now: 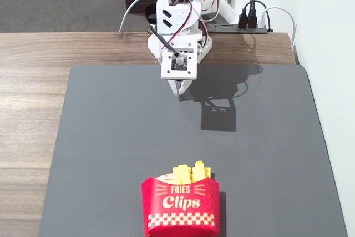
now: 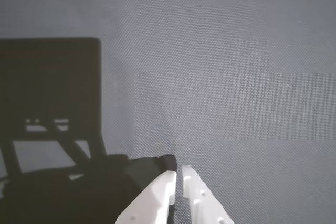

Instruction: Grab a fry

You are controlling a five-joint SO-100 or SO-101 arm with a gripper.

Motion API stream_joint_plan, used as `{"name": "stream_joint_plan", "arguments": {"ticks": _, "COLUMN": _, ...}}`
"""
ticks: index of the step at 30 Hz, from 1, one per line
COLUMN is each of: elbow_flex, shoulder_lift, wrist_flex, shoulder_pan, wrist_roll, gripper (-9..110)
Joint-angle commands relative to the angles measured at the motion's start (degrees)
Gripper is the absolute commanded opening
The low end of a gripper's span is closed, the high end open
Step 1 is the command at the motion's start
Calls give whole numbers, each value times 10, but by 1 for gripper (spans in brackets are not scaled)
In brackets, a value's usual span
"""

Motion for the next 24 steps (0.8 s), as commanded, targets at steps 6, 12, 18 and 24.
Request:
{"name": "stream_joint_plan", "arguments": {"ticks": 6, "elbow_flex": -170, "shoulder_lift": -169, "wrist_flex": 38, "shoulder_pan": -14, "wrist_roll": -19, "gripper": 1}}
{"name": "stream_joint_plan", "arguments": {"ticks": 12, "elbow_flex": -302, "shoulder_lift": -324, "wrist_flex": 25, "shoulder_pan": -9, "wrist_roll": -40, "gripper": 1}}
{"name": "stream_joint_plan", "arguments": {"ticks": 18, "elbow_flex": -391, "shoulder_lift": -475, "wrist_flex": -29, "shoulder_pan": 4, "wrist_roll": -62, "gripper": 2}}
{"name": "stream_joint_plan", "arguments": {"ticks": 24, "elbow_flex": -472, "shoulder_lift": -635, "wrist_flex": -88, "shoulder_pan": 7, "wrist_roll": -72, "gripper": 12}}
